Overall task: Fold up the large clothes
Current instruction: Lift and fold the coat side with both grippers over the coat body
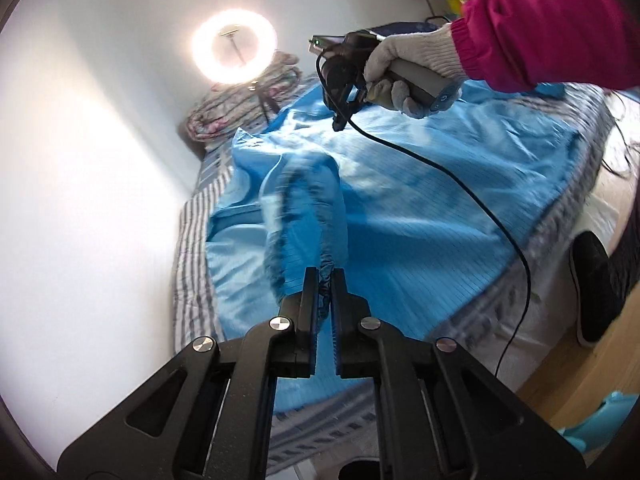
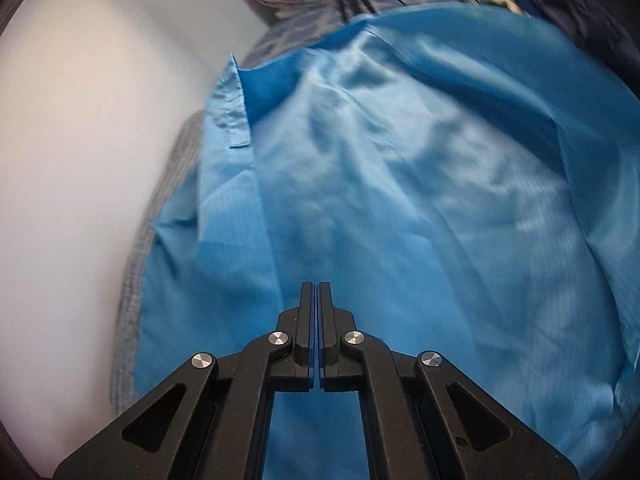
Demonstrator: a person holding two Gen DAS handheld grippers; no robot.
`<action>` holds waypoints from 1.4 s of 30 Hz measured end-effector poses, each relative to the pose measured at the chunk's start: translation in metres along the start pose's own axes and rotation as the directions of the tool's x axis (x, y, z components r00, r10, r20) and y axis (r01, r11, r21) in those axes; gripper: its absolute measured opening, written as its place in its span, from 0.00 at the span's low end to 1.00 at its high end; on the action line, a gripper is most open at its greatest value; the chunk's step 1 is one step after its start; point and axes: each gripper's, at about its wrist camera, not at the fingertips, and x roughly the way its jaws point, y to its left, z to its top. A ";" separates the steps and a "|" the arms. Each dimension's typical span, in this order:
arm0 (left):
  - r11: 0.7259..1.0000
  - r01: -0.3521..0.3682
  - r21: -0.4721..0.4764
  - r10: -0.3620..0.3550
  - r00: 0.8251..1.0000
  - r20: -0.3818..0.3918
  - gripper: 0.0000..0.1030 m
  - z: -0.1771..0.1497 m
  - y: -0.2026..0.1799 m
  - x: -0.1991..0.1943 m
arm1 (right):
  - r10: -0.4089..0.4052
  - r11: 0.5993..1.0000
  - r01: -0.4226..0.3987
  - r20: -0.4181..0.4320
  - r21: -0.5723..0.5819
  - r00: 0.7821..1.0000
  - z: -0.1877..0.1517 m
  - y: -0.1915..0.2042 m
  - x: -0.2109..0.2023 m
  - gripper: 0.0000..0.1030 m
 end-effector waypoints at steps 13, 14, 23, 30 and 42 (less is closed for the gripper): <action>0.952 0.121 -0.280 -0.148 0.986 -0.076 0.44 -0.025 0.033 -0.017 | 0.022 0.958 -0.020 0.005 -0.284 1.000 -0.014 0.043 -0.027 0.02; 0.922 0.137 -0.363 -0.180 0.980 -0.087 0.44 -0.030 0.046 -0.011 | 0.029 0.949 -0.026 0.005 -0.314 1.000 -0.015 0.054 -0.029 0.04; 0.622 0.242 -0.745 -0.463 0.880 -0.101 0.44 -0.059 0.084 0.077 | 0.050 0.862 -0.053 -0.019 -0.505 0.999 0.001 0.150 0.002 0.38; 0.497 0.244 -0.833 -0.527 0.848 -0.066 0.44 -0.069 0.081 0.111 | -0.023 0.800 -0.021 -0.066 -0.599 0.998 0.014 0.198 0.066 0.39; 0.497 0.254 -0.830 -0.522 0.852 -0.052 0.00 -0.071 0.089 0.114 | -0.209 0.703 0.086 -0.090 -0.706 0.974 0.023 0.238 0.172 0.08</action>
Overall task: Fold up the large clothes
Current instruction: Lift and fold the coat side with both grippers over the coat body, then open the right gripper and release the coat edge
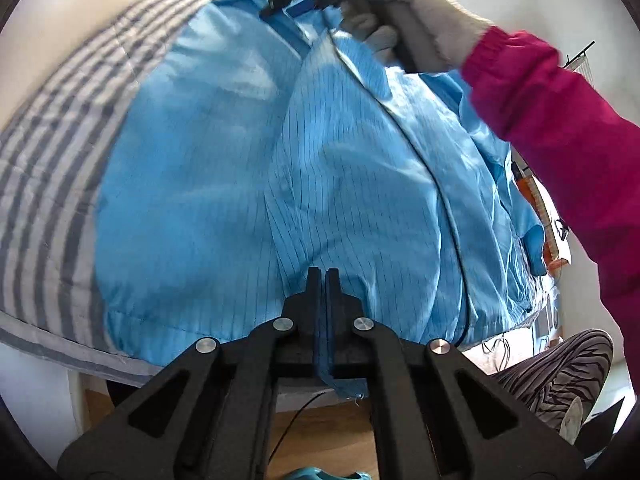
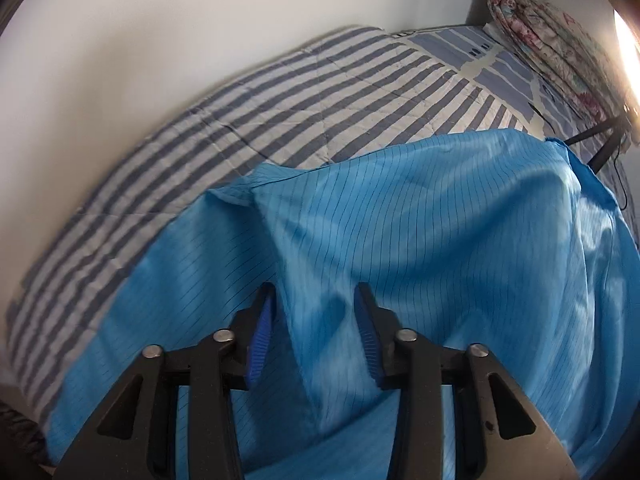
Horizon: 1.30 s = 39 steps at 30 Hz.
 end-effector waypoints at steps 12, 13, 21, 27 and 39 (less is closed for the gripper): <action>0.993 -0.009 -0.118 0.014 0.999 0.040 0.44 0.004 0.027 -0.016 | -0.014 0.997 0.009 0.072 0.077 0.997 0.034 -0.025 -0.028 0.01; 0.990 0.006 -0.143 0.000 0.999 0.048 0.49 0.005 0.031 -0.014 | -0.010 0.995 0.002 0.080 0.098 0.997 0.037 -0.029 -0.031 0.01; 0.997 -0.013 -0.082 0.012 1.000 -0.019 0.00 0.011 0.021 0.020 | 0.030 0.980 -0.056 0.139 0.190 0.990 0.063 -0.046 -0.044 0.01; 0.993 -0.084 -0.084 0.088 0.995 0.041 0.00 0.017 0.028 -0.013 | 0.024 0.981 -0.052 0.153 0.185 0.988 0.082 -0.044 -0.040 0.01; 0.957 -0.228 -0.181 0.235 0.972 0.021 0.00 0.017 0.065 -0.023 | 0.051 0.979 -0.075 0.127 0.189 0.991 0.115 0.000 0.030 0.01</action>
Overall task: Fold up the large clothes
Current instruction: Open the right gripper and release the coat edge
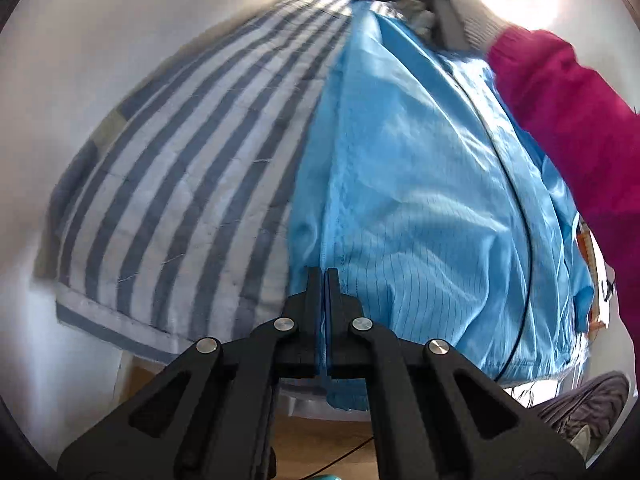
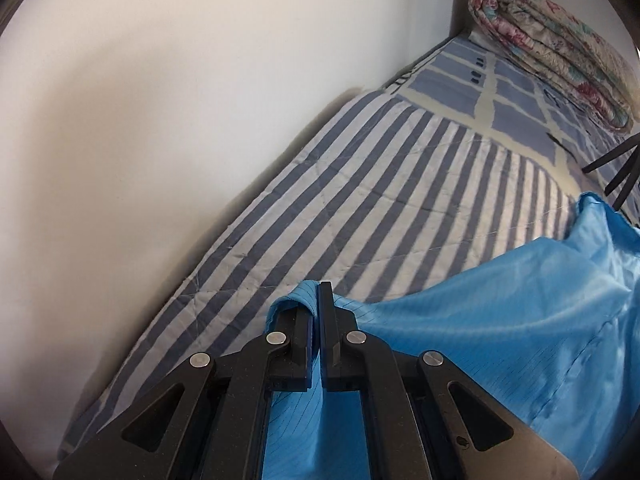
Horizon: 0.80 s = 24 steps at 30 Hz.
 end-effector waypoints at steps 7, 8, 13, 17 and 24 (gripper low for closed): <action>0.999 -0.046 0.017 0.045 0.998 0.032 0.00 0.001 -0.008 -0.007 | 0.114 0.992 -0.117 0.081 0.043 0.990 -0.017 -0.028 -0.062 0.18; 0.999 -0.041 0.013 0.041 0.998 0.037 0.00 -0.003 -0.006 -0.009 | 0.121 0.990 -0.127 0.094 0.062 0.988 -0.022 -0.036 -0.074 0.22; 1.000 -0.012 -0.027 0.014 0.997 0.071 0.00 -0.004 0.016 -0.030 | 0.133 0.982 -0.148 0.129 0.119 0.983 -0.077 -0.081 -0.136 0.30; 0.997 0.064 -0.049 -0.060 0.996 0.064 0.12 -0.007 0.022 -0.036 | 0.124 0.983 -0.136 0.097 0.124 0.987 -0.137 -0.100 -0.165 0.30; 0.999 -0.033 -0.016 0.034 0.999 0.036 0.40 -0.010 0.010 -0.017 | 0.134 0.967 -0.143 0.053 0.209 0.989 -0.204 -0.125 -0.187 0.30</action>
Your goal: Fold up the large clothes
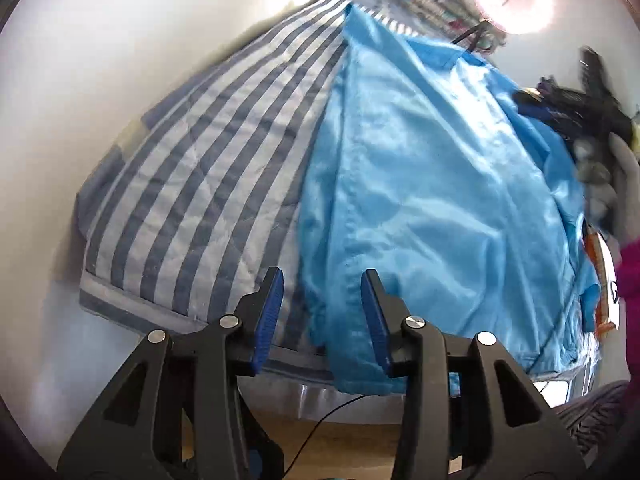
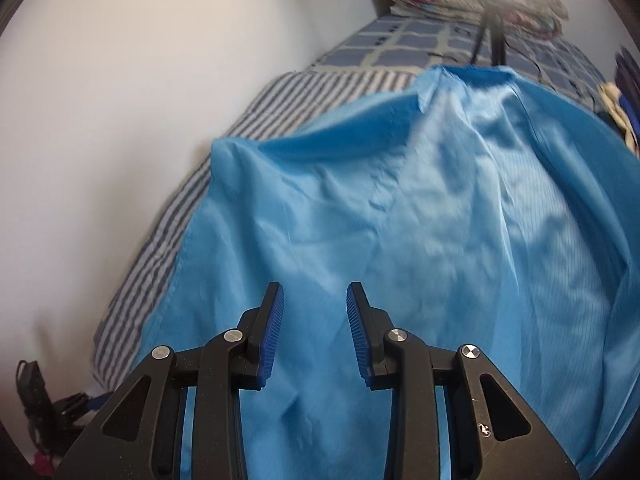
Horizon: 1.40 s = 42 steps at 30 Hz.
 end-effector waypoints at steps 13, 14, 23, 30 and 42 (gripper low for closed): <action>0.999 0.038 0.013 -0.038 0.999 -0.003 0.03 -0.004 -0.004 0.006 | 0.189 0.979 -0.169 -0.213 0.111 0.958 -0.106 0.019 0.042 0.29; 0.999 0.034 0.014 -0.034 0.999 0.000 0.03 -0.004 -0.004 0.004 | 0.209 0.976 -0.191 -0.221 0.102 0.953 -0.111 0.026 0.044 0.22; 1.000 0.009 -0.015 -0.009 1.000 0.017 0.02 -0.012 0.009 -0.008 | 0.243 0.970 -0.235 -0.203 0.059 0.949 -0.123 0.051 0.034 0.01; 1.000 -0.018 -0.006 0.018 1.000 0.020 0.02 -0.009 0.009 -0.006 | 0.246 0.967 -0.254 -0.262 0.004 0.933 -0.136 0.065 0.052 0.01; 1.000 0.010 -0.011 -0.010 1.000 0.009 0.02 -0.011 0.010 -0.008 | 0.214 0.977 -0.213 -0.235 0.031 0.948 -0.132 0.065 0.060 0.02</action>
